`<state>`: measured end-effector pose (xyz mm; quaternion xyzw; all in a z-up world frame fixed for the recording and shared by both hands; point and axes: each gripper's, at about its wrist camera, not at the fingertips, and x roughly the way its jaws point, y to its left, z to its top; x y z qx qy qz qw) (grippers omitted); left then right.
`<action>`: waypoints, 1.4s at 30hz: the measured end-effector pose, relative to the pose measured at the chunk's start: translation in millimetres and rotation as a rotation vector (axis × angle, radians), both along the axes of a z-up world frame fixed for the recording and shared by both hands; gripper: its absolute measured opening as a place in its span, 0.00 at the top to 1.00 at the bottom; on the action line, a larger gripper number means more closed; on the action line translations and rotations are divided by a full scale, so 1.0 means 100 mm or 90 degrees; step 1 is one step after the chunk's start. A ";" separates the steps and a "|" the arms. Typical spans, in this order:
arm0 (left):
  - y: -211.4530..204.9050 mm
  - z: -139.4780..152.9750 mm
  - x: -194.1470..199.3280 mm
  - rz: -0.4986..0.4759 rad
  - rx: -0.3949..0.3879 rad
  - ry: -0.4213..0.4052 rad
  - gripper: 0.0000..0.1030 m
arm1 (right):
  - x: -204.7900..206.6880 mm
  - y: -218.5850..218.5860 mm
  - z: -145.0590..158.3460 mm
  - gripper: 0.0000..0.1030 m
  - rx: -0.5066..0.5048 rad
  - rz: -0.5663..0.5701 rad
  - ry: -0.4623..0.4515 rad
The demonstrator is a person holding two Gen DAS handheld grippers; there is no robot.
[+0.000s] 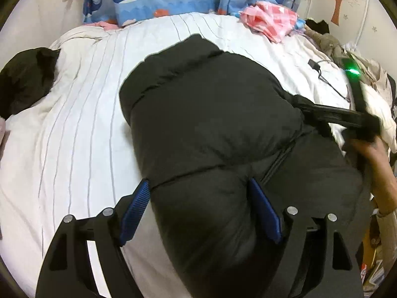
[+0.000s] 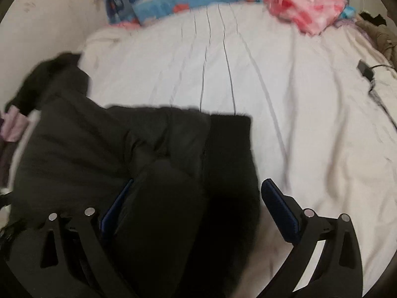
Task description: Fold large clothes
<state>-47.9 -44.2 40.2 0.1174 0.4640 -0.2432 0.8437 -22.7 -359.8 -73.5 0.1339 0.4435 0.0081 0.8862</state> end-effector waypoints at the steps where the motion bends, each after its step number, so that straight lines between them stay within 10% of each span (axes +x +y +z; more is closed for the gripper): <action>1: 0.03 0.07 -0.05 0.003 -0.008 -0.014 0.24 | -0.20 0.02 0.14 0.06 0.002 0.013 -0.029; 6: -0.02 0.42 -0.34 -0.029 -0.085 -0.047 0.24 | -0.79 0.41 0.16 0.06 -0.045 0.114 -0.033; 11: -0.35 -0.15 -0.40 -0.057 0.008 -0.033 0.20 | -0.86 0.51 -0.31 0.06 -0.025 0.104 0.067; 18: -0.19 -0.04 -0.46 -0.031 -0.001 -0.027 0.21 | -1.11 0.45 0.16 0.06 -0.020 0.097 -0.051; 24: -0.34 0.07 -0.70 -0.069 -0.015 -0.070 0.21 | -0.38 0.59 0.67 0.06 -0.016 0.119 -0.120; 28: -0.37 -0.17 -0.64 -0.074 -0.006 -0.046 0.20 | 0.42 0.51 0.15 0.06 -0.051 0.067 -0.026; 31: -0.28 -0.22 -0.59 -0.079 -0.041 -0.030 0.19 | 0.61 0.40 -0.55 0.06 0.055 0.060 0.062; 42: -0.21 -0.04 -0.95 -0.059 -0.003 -0.085 0.19 | -0.82 0.60 0.31 0.06 0.011 0.114 -0.070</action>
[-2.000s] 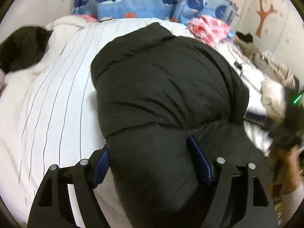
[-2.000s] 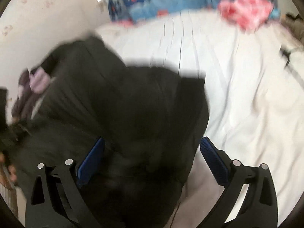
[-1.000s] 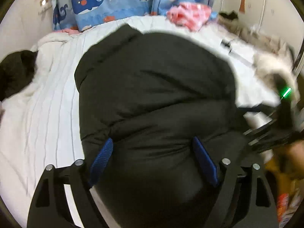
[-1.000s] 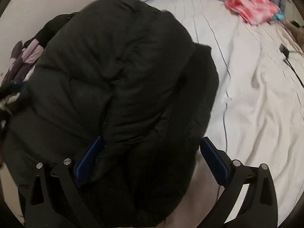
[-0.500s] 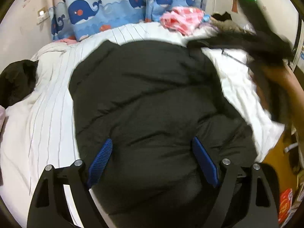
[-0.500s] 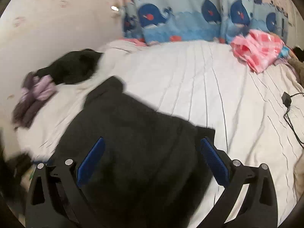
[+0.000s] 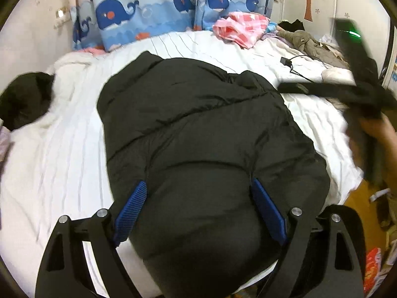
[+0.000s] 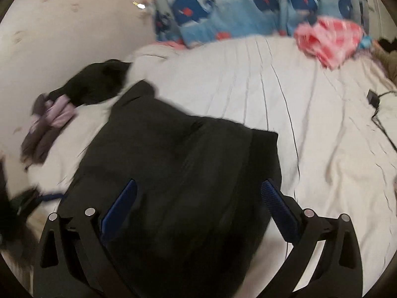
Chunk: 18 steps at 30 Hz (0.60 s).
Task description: Fold large clothes
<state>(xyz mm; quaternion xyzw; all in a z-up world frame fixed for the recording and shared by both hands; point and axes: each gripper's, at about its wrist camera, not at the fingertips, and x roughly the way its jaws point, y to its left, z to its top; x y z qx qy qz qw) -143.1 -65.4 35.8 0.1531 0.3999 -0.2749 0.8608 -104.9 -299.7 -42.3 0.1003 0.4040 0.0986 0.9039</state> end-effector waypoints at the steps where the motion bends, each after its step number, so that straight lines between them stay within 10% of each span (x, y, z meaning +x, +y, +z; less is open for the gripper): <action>1: 0.00 -0.01 -0.02 0.005 0.003 -0.004 0.19 | -0.06 0.15 -0.19 0.06 -0.044 0.018 0.043; 5: -0.03 -0.06 -0.11 0.039 0.025 -0.012 0.19 | -0.13 0.22 -0.69 0.06 -0.016 0.026 0.153; 11: 0.02 0.09 -0.35 0.052 0.051 -0.067 0.19 | -0.57 0.11 -0.30 0.06 0.024 -0.033 0.072; 18: 0.03 0.15 -0.54 0.047 0.059 -0.095 0.19 | -0.71 0.09 -0.55 0.06 0.033 -0.041 0.135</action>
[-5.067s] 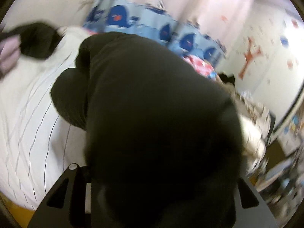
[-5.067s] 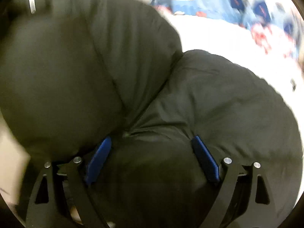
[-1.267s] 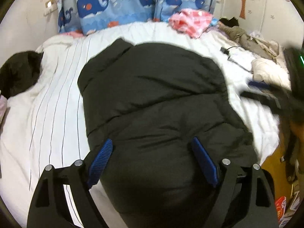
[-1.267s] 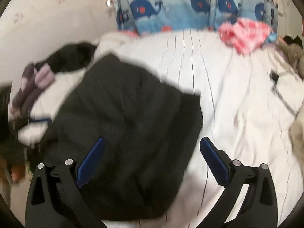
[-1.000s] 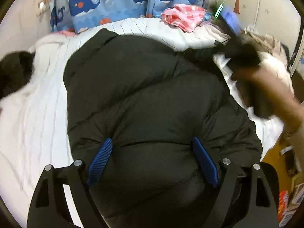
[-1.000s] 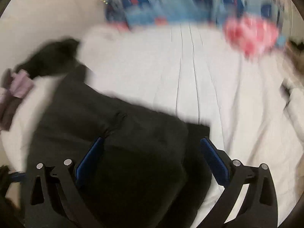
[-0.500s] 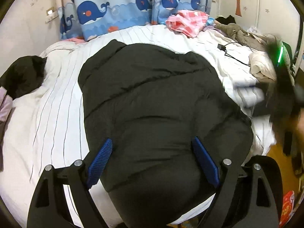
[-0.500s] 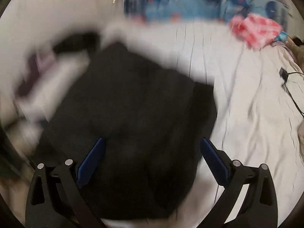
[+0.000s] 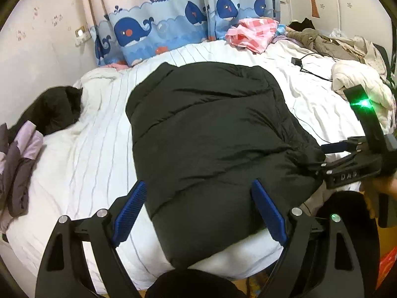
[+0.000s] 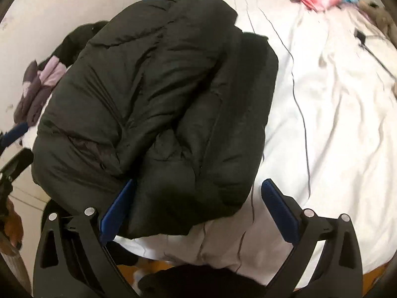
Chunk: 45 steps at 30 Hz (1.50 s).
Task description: Fold large clothes
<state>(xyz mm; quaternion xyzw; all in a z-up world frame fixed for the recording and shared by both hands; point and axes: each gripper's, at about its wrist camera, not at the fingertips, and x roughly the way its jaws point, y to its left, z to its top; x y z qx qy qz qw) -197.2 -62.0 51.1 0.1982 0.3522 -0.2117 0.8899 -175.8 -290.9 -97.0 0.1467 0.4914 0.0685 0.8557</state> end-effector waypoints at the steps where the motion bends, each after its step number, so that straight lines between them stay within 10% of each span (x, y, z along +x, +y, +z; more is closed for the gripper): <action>1: 0.02 0.02 -0.03 -0.001 0.003 -0.009 0.19 | -0.03 -0.02 0.08 0.06 0.000 -0.007 -0.021; 7: 0.10 0.05 -0.09 0.006 0.007 -0.030 0.19 | -0.17 0.07 0.47 0.06 -0.013 -0.015 -0.097; 14: 0.23 -0.01 -0.04 0.033 -0.008 -0.016 0.15 | -0.05 0.41 0.08 0.06 -0.042 0.031 0.011; 23: 0.41 0.03 -0.06 0.060 -0.028 -0.013 0.14 | -0.45 0.32 0.55 0.06 -0.025 0.005 -0.079; 31: 0.95 0.15 0.92 0.115 -0.245 0.146 0.10 | 0.42 -0.19 1.15 0.06 -0.018 -0.060 -0.148; 36: 1.06 -0.34 1.87 0.176 -0.322 0.284 0.10 | 1.31 -0.31 0.78 0.06 -0.066 -0.092 -0.061; 42: 0.80 -0.95 2.29 0.118 -0.404 0.436 0.06 | 1.57 -0.56 0.02 0.06 0.079 -0.153 0.020; 45: 0.65 -0.90 2.24 0.094 -0.365 0.400 0.09 | 1.51 -0.63 -0.12 0.06 0.143 -0.170 0.017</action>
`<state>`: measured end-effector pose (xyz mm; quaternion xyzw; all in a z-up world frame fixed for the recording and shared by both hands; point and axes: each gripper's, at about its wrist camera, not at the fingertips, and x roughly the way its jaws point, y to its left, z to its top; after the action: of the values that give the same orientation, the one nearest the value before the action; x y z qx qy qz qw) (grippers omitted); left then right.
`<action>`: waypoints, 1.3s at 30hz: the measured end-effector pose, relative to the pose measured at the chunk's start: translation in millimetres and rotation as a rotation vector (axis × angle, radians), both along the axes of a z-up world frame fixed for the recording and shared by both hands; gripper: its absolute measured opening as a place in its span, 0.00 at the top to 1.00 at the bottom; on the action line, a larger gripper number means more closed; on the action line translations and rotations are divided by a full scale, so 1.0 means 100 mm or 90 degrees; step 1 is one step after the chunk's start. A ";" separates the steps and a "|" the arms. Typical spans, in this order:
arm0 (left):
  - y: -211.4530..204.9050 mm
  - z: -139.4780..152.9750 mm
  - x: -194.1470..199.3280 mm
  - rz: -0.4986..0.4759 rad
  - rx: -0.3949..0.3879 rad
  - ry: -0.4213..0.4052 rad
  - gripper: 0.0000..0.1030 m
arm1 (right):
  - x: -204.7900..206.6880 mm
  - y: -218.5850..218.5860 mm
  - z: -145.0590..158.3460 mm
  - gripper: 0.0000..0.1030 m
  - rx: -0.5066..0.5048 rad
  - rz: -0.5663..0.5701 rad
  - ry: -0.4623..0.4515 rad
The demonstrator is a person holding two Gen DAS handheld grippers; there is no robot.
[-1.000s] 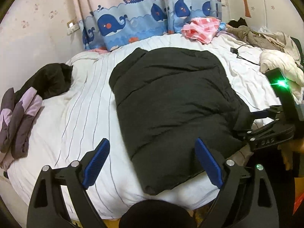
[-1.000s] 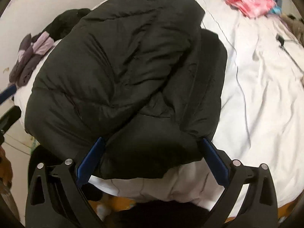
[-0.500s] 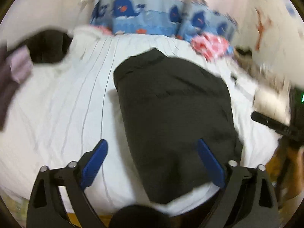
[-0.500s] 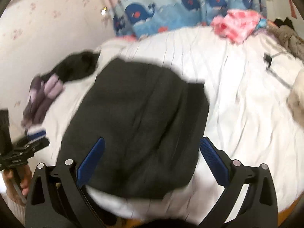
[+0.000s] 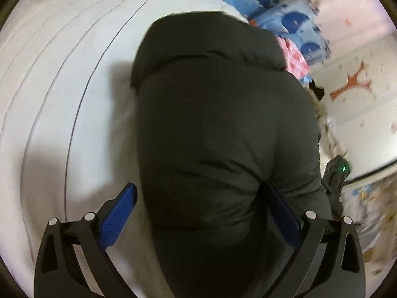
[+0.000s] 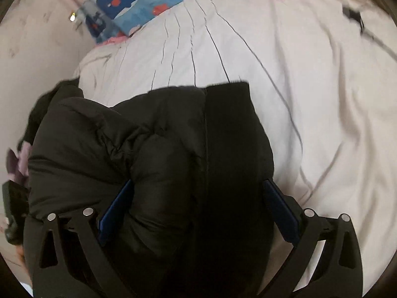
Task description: Fold large clothes
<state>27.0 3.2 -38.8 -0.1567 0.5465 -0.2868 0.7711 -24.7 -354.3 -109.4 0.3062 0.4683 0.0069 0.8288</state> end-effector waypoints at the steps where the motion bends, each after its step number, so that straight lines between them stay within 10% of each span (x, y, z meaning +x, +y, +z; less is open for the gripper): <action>1: -0.10 0.13 -0.07 -0.018 0.037 -0.055 0.19 | 0.00 -0.02 -0.03 0.06 0.024 -0.005 -0.011; 9: -0.14 0.92 -0.26 -0.031 0.156 -0.221 0.37 | 0.04 0.53 -0.11 0.06 0.167 0.008 -0.070; 14: 0.13 0.46 -0.13 -0.024 0.244 -0.173 0.29 | 0.10 0.69 0.00 0.06 0.049 0.062 -0.043; 17: 0.39 0.31 -0.10 0.012 0.198 -0.133 0.24 | -0.01 0.66 0.33 0.06 -0.026 0.056 -0.065; 21: 0.49 0.53 -0.34 0.062 0.222 -0.200 0.20 | -0.29 0.89 0.77 0.06 -0.134 0.096 -0.145; 23: 0.44 0.50 -0.44 0.063 0.232 -0.212 0.11 | -0.24 1.13 0.64 0.06 -0.202 0.138 -0.097; 27: 0.45 0.32 -0.44 0.076 0.225 -0.166 0.09 | -0.15 1.12 0.43 0.06 -0.161 0.132 -0.027; 33: 0.51 0.60 -0.88 0.079 0.258 -0.235 0.09 | -0.81 1.33 0.92 0.06 -0.213 0.150 -0.121; 39: 0.64 0.58 -1.13 0.098 0.223 -0.200 0.09 | -0.93 1.43 0.59 0.06 -0.198 0.163 -0.029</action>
<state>-86.4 67.2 18.8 -0.0157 0.4477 -0.1488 0.8816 -117.6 -210.9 -50.5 0.1122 0.4797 0.0471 0.8689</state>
